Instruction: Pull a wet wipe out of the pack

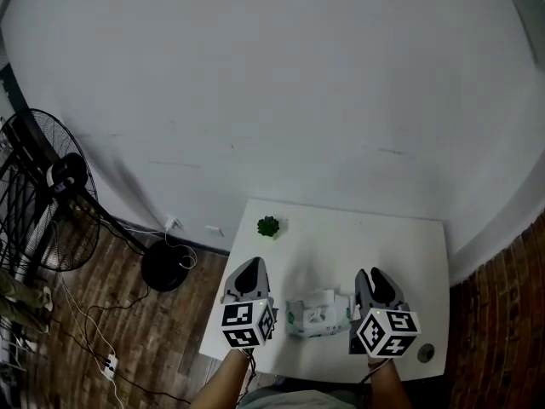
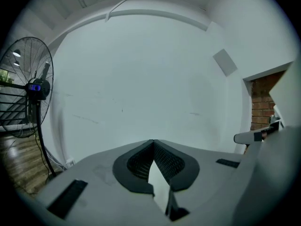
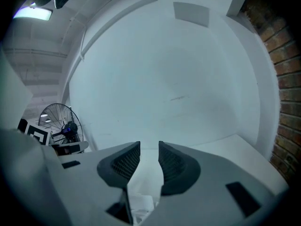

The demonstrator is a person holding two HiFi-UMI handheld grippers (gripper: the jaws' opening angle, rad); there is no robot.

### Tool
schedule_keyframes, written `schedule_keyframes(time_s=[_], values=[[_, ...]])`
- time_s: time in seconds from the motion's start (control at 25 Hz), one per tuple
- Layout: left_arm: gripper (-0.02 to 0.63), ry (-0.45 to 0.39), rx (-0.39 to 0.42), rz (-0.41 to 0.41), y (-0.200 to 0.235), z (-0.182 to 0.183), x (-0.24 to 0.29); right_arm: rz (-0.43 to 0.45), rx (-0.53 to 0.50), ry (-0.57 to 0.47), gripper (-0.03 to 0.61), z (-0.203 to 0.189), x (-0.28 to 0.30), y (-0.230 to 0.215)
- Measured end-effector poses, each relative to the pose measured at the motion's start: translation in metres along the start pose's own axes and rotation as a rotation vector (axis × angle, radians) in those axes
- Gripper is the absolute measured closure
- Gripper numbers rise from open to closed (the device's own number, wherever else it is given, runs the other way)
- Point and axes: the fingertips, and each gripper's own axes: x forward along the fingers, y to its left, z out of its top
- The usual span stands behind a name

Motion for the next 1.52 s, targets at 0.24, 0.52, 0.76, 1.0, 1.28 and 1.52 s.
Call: schedule_keyframes(time_s=[0.24, 0.52, 0.76, 1.0, 1.28, 1.52], values=[[0.611, 0.014, -0.011, 0.038, -0.003, -0.008, -0.005, 0.061, -0.022, 0.045, 0.456, -0.007, 0.008, 0.002], [0.611, 0.062, -0.033, 0.093, 0.002, -0.033, -0.016, 0.151, -0.075, 0.145, 0.456, -0.031, 0.013, 0.008], [0.611, 0.122, -0.059, 0.149, 0.014, -0.065, -0.031, 0.222, -0.09, 0.23, 0.456, -0.06, 0.016, 0.008], [0.611, 0.191, -0.074, 0.157, 0.011, -0.104, -0.044, 0.301, -0.126, 0.313, 0.459, -0.095, 0.011, 0.011], [0.611, 0.232, -0.089, 0.159, 0.009, -0.131, -0.05, 0.401, -0.184, 0.403, 0.462, -0.127, 0.004, 0.013], [0.611, 0.242, -0.107, 0.187, 0.017, -0.145, -0.054, 0.525, -0.285, 0.514, 0.463, -0.156, 0.004, 0.025]])
